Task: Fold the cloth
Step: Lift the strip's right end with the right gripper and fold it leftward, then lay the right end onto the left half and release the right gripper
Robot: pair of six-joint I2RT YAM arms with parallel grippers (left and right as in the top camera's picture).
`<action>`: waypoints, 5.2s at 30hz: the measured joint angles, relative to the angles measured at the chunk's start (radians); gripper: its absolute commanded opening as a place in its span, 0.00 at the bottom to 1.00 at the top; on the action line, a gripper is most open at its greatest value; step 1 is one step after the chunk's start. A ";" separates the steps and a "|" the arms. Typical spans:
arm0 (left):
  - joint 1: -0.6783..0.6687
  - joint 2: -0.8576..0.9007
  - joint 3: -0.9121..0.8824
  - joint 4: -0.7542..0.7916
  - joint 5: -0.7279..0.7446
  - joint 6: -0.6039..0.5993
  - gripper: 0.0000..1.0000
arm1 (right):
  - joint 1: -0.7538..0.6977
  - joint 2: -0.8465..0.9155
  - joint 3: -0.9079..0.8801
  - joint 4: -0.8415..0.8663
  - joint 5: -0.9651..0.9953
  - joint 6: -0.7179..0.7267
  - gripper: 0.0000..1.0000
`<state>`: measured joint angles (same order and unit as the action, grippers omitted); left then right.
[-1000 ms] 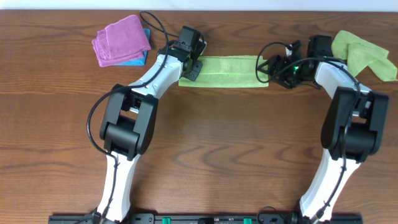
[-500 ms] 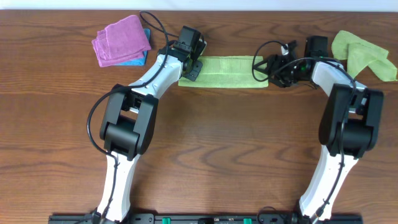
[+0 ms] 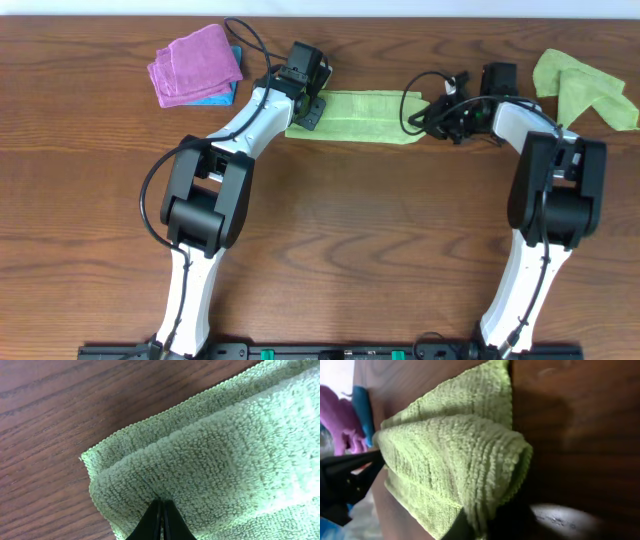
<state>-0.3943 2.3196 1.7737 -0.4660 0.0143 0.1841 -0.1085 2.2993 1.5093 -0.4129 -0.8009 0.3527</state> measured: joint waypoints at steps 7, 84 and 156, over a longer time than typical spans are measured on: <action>0.000 0.000 0.000 -0.002 0.000 0.000 0.06 | 0.001 0.000 0.003 -0.003 0.003 0.001 0.02; 0.040 -0.005 -0.033 0.029 0.091 -0.185 0.05 | 0.418 0.017 0.403 -0.356 0.243 -0.113 0.02; 0.358 -0.432 -0.233 -0.180 0.530 -0.167 0.90 | 0.324 -0.167 0.584 -0.689 0.601 -0.203 0.99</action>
<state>-0.0360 1.8877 1.5406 -0.6460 0.5442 0.0166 0.2157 2.1326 2.0937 -1.1015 -0.1997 0.1501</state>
